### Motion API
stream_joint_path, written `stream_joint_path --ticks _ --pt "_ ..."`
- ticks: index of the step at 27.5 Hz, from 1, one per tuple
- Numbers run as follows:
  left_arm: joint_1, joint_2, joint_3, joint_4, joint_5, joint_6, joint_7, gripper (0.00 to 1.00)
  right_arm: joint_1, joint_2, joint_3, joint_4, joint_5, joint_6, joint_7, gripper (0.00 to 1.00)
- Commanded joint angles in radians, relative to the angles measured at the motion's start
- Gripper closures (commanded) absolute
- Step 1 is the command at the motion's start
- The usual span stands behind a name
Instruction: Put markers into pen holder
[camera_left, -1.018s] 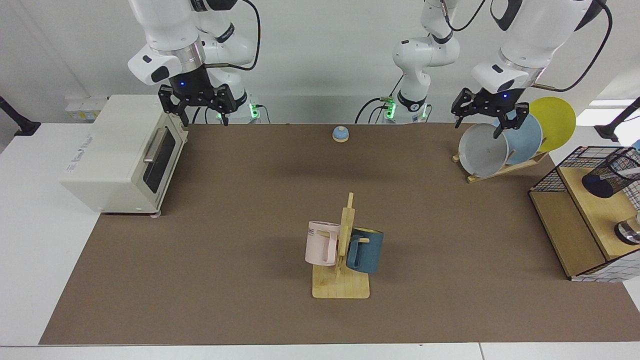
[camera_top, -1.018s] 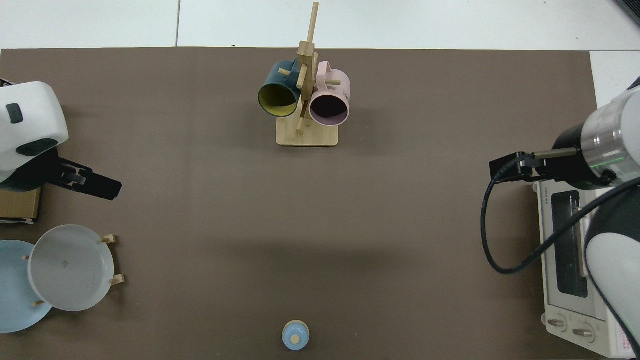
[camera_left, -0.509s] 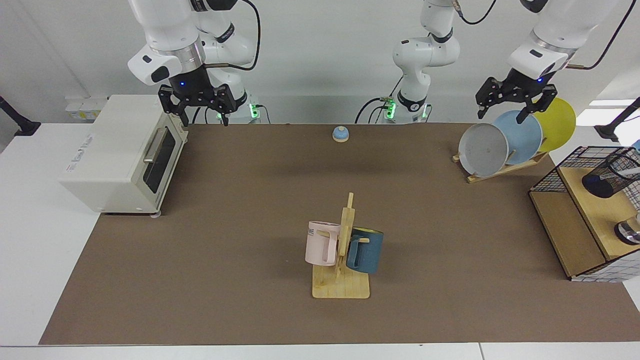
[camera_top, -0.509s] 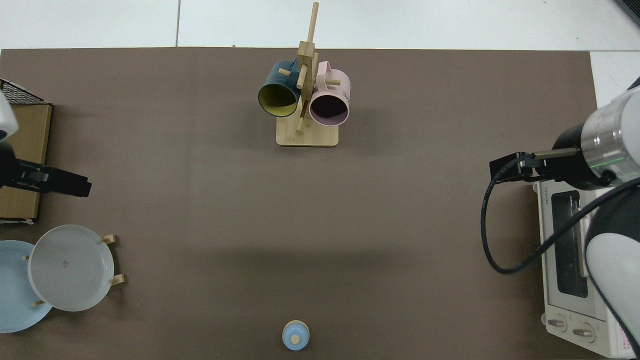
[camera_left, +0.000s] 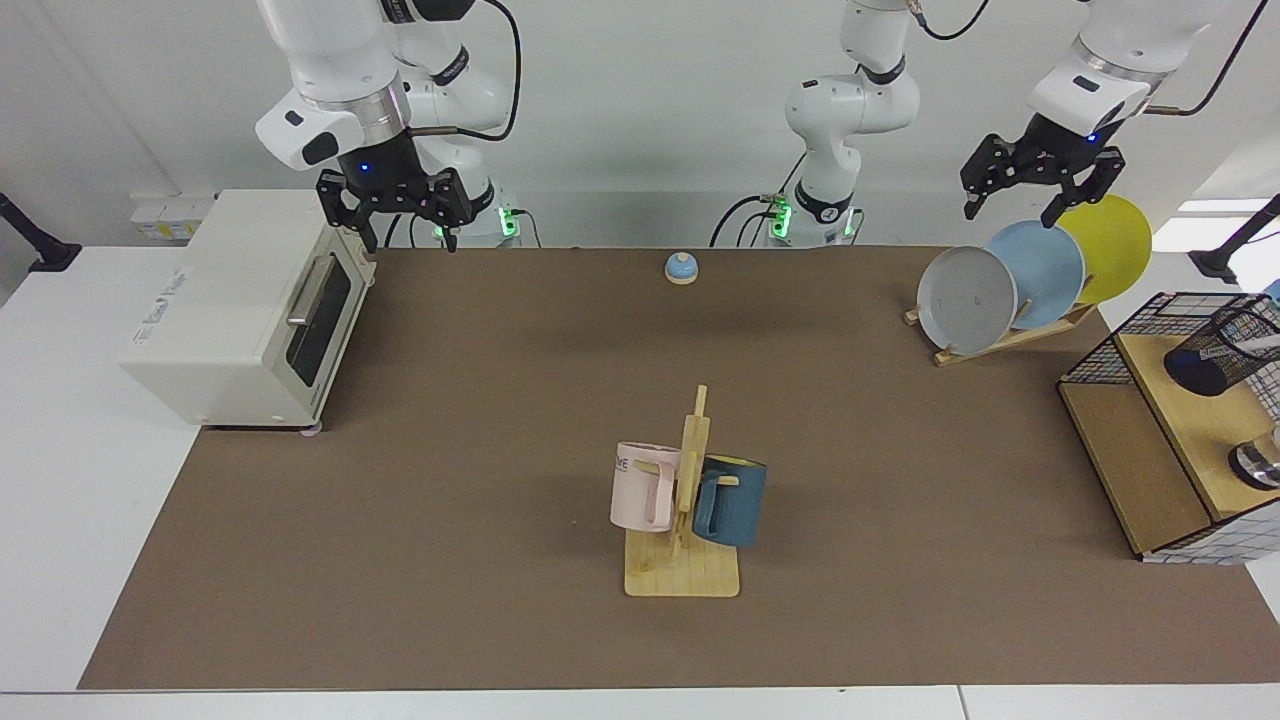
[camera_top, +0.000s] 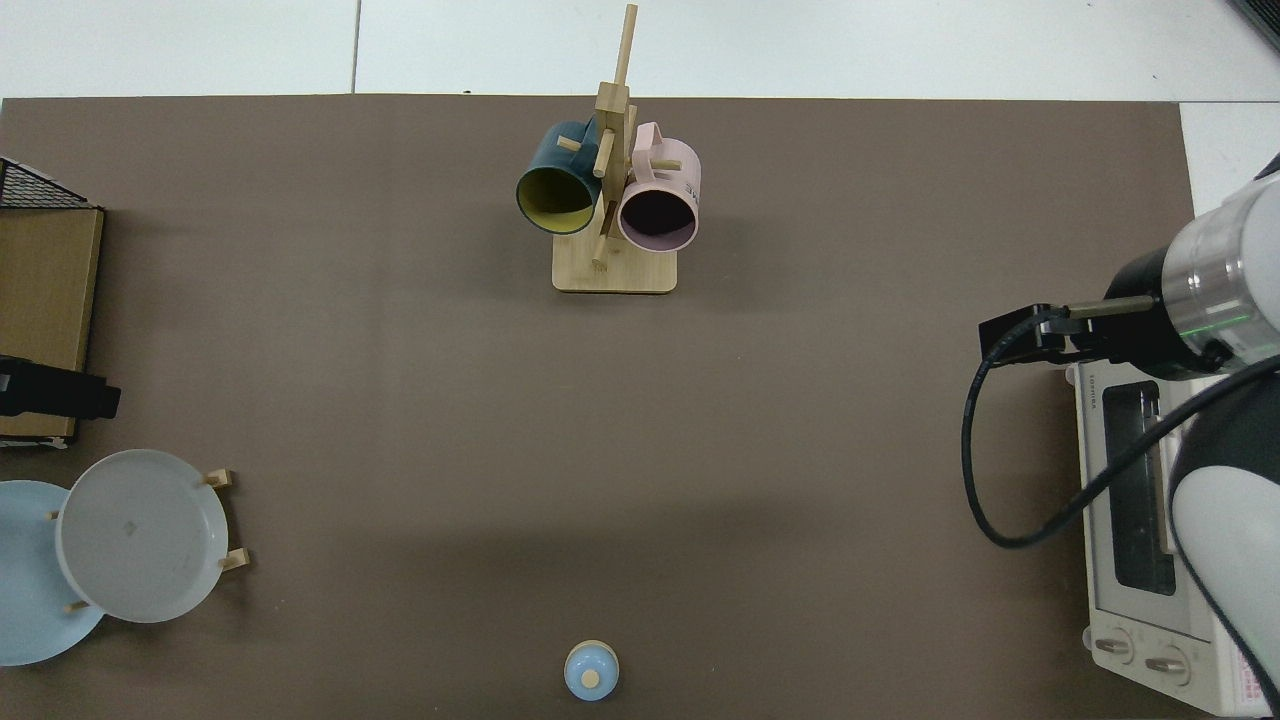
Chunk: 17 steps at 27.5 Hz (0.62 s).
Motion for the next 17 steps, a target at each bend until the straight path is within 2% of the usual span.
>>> stream_joint_path --ticks 1,8,17 --pt "-0.024 -0.002 0.014 0.004 -0.003 -0.018 -0.021 0.00 -0.024 -0.010 0.012 -0.005 0.024 -0.012 -0.019 0.00" --pt "-0.021 0.021 0.020 0.054 -0.009 -0.020 -0.027 0.00 -0.024 -0.010 0.012 -0.005 0.024 -0.012 -0.019 0.00" --pt "-0.018 0.022 0.019 0.059 -0.006 -0.006 -0.015 0.00 -0.024 -0.010 0.012 -0.005 0.024 -0.012 -0.019 0.00"
